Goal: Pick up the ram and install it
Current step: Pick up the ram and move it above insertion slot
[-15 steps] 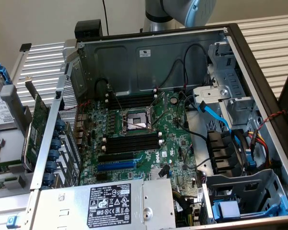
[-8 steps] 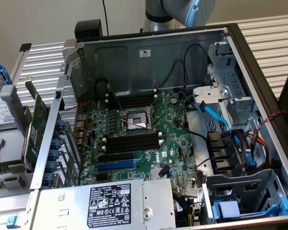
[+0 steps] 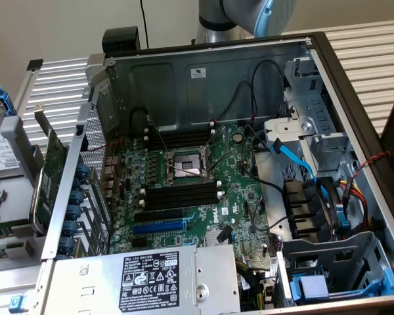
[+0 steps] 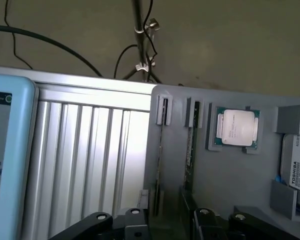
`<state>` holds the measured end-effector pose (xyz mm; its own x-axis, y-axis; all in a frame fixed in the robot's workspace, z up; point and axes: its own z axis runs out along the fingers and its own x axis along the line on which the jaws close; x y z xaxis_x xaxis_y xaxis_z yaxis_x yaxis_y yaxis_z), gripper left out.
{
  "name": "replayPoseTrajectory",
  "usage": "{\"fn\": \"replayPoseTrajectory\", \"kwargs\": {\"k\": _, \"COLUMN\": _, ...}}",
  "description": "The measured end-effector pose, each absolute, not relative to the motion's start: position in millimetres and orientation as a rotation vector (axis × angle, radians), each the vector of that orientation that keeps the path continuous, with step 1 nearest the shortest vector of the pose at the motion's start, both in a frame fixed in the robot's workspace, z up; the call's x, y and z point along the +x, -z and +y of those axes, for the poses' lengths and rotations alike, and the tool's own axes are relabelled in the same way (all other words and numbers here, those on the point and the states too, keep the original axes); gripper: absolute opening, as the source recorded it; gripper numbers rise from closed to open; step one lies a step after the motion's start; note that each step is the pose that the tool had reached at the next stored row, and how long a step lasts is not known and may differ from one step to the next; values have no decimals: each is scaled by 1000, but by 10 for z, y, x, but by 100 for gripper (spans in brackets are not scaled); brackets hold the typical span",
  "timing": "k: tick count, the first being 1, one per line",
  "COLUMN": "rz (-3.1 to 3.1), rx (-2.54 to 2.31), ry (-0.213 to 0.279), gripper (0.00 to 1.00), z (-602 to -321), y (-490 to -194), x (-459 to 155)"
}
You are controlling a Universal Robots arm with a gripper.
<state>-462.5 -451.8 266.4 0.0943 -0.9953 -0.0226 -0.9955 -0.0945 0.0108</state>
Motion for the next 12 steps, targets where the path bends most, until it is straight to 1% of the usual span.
{"fn": "replayPoseTrajectory", "kwargs": {"k": 2, "rz": 2107, "rx": -2317, "ry": -42, "gripper": 38, "z": -4522, "y": -2633, "x": -4625}}
{"fn": "replayPoseTrajectory", "kwargs": {"k": 5, "rz": 2110, "rx": -2319, "ry": -64, "gripper": 38, "z": -4536, "y": -2624, "x": -4624}}
{"fn": "replayPoseTrajectory", "kwargs": {"k": 12, "rz": 2107, "rx": -2316, "ry": -66, "gripper": 38, "z": -4540, "y": -2551, "x": -4622}}
